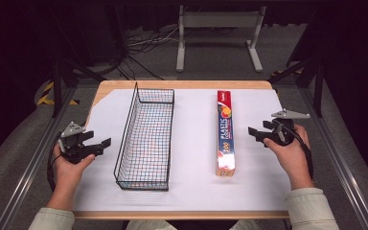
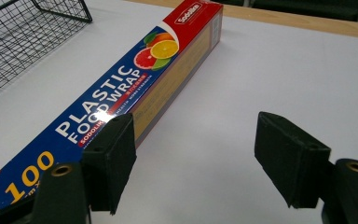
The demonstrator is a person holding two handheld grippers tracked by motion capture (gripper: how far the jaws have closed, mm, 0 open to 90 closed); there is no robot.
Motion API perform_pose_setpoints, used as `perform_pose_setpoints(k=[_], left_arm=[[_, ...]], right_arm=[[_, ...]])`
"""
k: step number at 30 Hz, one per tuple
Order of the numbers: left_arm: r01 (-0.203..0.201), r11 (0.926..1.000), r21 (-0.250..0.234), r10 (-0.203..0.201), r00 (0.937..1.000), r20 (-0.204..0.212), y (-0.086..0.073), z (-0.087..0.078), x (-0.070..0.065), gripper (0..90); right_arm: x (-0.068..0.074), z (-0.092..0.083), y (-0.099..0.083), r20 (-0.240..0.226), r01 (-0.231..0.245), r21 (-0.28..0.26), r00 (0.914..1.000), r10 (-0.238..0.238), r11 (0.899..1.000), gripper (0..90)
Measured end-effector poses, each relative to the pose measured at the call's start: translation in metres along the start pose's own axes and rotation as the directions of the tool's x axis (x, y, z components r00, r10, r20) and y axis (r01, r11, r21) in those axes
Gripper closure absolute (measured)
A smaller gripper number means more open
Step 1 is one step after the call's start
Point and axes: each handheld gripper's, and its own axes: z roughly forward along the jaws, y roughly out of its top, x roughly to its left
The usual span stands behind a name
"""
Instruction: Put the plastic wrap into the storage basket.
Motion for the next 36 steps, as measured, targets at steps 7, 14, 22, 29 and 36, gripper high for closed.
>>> perform_pose_setpoints(k=[7, 14, 22, 29, 36], left_arm=[[-0.035, 0.9993, 0.008, 0.035, 0.9993, 0.010, 0.006, -0.007, -0.013, 20.7], [-0.017, 0.9999, 0.000, 0.017, 0.9998, 0.014, 0.009, -0.012, -0.020, 20.6], [-0.040, 0.9992, 0.005, 0.040, 0.9991, -0.011, 0.009, -0.014, -0.025, 20.6], [-0.042, 0.9991, 0.004, 0.042, 0.9991, -0.006, 0.007, -0.016, -0.023, 19.5], [-0.054, 0.9986, -0.006, 0.054, 0.9981, 0.031, 0.005, -0.020, -0.023, 12.6]], right_arm=[[0.007, -0.010, 0.001, 0.014, 0.005, 0.008, 0.9999, -0.005, 1.000, 29.7], [0.016, -0.017, 0.011, 0.005, -0.065, 0.053, 0.9979, 0.065, 0.996, 28.8], [0.033, -0.014, 0.029, 0.003, -0.105, 0.113, 0.9944, 0.106, 0.988, 28.3], [0.053, -0.004, 0.044, 0.002, -0.113, 0.151, 0.9934, 0.114, 0.982, 27.3], [0.070, 0.011, 0.054, -0.004, -0.112, 0.183, 0.9934, 0.115, 0.977, 26.1]])
